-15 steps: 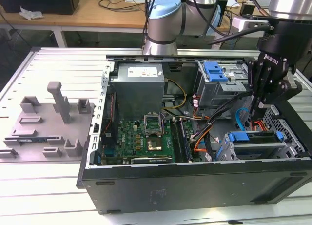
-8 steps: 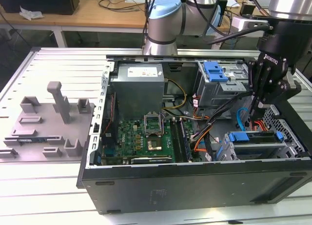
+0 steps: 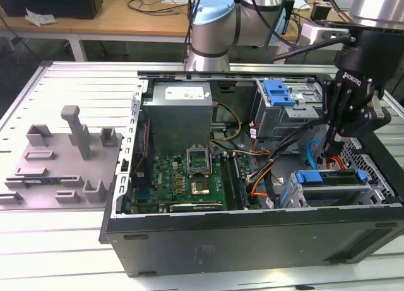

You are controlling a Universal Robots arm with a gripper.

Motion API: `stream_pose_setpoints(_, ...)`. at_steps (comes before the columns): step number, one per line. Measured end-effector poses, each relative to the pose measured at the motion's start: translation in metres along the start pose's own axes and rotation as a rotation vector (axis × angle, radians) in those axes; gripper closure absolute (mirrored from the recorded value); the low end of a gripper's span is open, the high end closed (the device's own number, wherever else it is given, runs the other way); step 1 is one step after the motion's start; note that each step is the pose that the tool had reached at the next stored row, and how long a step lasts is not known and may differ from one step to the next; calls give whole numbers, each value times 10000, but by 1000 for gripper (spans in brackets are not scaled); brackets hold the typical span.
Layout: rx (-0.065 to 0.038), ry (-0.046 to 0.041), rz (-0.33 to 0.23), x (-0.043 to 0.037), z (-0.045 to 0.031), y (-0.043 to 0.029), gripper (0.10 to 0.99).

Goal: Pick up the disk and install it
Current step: 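Insert the second disk wire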

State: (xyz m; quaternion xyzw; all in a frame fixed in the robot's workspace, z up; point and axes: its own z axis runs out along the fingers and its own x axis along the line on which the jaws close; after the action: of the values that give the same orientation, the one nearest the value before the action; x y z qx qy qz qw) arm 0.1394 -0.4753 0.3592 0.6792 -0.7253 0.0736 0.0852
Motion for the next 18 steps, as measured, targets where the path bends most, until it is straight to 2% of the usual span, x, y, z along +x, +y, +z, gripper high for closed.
stream_pose_setpoints(1, -7, -112, -3, 21, 5, -2, 925)
stream_pose_setpoints(7, -20, -329, -7, 125, 42, -43, 925)
stream_pose_setpoints(10, -30, -482, -10, 175, 59, -84, 925)
stream_pose_setpoints(14, -40, -733, -14, 223, 74, -105, 925)
stream_pose_setpoints(15, -36, -845, -16, 238, 78, -108, 925)
stream_pose_setpoints(16, -33, -1006, -18, 262, 86, -110, 925)
stream_pose_setpoints(18, -36, -1068, -18, 288, 96, -111, 925)
